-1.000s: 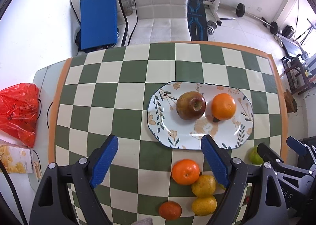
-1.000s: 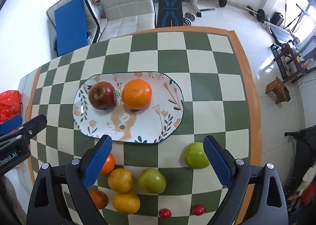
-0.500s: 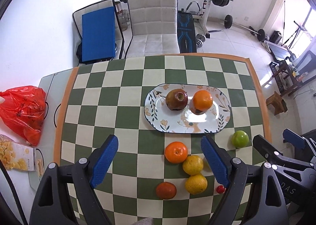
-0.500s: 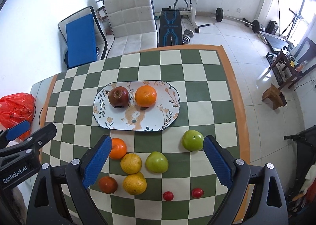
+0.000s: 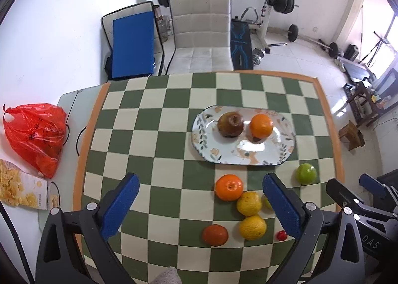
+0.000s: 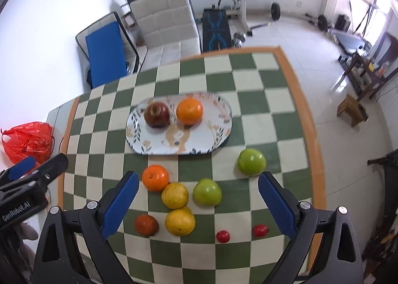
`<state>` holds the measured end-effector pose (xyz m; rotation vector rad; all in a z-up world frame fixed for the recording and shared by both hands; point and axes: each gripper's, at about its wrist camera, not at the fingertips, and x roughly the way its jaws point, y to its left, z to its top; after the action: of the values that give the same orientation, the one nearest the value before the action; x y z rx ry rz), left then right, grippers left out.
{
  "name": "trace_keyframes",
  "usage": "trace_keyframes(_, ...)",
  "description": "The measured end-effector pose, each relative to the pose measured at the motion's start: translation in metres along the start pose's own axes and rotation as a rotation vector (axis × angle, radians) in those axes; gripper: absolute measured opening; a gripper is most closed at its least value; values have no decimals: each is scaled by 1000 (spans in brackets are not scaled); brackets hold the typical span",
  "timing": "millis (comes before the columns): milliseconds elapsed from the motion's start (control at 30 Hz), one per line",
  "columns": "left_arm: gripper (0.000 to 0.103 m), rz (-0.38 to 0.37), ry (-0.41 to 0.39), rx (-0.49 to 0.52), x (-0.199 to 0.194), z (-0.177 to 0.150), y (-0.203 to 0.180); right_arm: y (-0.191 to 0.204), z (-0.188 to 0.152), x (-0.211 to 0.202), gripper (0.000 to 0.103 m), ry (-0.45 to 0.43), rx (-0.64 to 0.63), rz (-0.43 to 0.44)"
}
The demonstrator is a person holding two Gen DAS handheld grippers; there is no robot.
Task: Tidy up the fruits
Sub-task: 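Open both tools and lift them away from the plate, then grasp the green apple with the right tool while the left tool grasps the dark red-brown orange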
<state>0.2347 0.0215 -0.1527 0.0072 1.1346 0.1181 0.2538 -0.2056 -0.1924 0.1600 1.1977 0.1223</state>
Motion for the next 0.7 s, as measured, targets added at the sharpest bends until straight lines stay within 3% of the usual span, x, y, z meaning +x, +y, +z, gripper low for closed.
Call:
trace_keyframes(133, 102, 43, 126, -17, 45, -19, 9, -18, -15, 62, 96, 118, 38, 28)
trace_keyframes(267, 102, 83, 289, -22, 99, -49, 16, -29, -27, 126, 78, 226, 41, 30)
trace_keyframes(467, 102, 95, 424, -38, 145, -82, 22, -31, -38, 193, 65, 332, -18, 46)
trace_keyframes(533, 102, 80, 451, -42, 153, -89, 20, -32, -43, 203, 62, 351, -9, 90)
trace_keyframes(633, 102, 45, 474, -28, 159, -94, 12, -32, -51, 199, 62, 358, -39, 37)
trace_keyframes(700, 102, 30, 487, 9, 162, -101, 3, -38, -61, 191, 62, 372, -23, 56)
